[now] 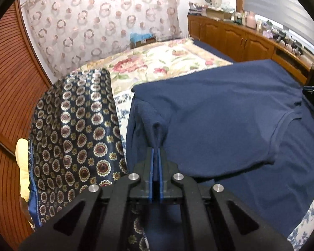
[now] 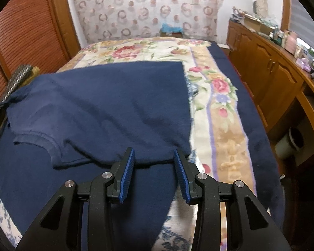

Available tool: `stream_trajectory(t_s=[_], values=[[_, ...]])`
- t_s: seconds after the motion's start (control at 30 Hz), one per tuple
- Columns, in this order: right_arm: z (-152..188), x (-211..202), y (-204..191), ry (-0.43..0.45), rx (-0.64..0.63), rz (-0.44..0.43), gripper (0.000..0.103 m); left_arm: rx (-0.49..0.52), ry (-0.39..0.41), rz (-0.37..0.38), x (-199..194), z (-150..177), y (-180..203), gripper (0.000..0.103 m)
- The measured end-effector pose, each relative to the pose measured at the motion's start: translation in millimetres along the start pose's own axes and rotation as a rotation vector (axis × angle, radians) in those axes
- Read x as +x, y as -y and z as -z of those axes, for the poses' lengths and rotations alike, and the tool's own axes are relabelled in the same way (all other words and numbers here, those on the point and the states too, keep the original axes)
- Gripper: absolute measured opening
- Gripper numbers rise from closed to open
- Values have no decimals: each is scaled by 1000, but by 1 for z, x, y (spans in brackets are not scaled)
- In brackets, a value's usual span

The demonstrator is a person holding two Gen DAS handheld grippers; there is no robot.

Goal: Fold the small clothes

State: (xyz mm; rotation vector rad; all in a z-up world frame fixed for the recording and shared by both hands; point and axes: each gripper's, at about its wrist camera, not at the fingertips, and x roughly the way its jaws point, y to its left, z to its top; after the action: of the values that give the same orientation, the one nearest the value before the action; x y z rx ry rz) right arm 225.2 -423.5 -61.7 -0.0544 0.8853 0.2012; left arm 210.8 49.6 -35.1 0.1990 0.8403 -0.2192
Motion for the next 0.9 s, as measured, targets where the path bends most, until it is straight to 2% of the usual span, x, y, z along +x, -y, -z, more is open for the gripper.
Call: stream_trajectory(t_s=[0.27, 0.3, 0.4, 0.47, 0.57, 0.9], values=[[-1, 15, 15, -30, 30, 19, 38, -25, 51, 44, -12, -8, 4, 2], [-2, 16, 15, -26, 26, 13, 28, -27, 53, 45, -11, -10, 4, 2], [-5, 16, 11, -7, -2, 10, 13, -34, 53, 57, -11, -9, 7, 2], [-10, 11, 9, 23, -20, 13, 9, -33, 60, 61, -13, -9, 9, 2], [-17, 2, 7, 69, -36, 19, 6, -36, 85, 69, -18, -9, 13, 2], [-41, -37, -10, 188, -31, -104, 4, -124, 230, 130, -55, -20, 3, 1]])
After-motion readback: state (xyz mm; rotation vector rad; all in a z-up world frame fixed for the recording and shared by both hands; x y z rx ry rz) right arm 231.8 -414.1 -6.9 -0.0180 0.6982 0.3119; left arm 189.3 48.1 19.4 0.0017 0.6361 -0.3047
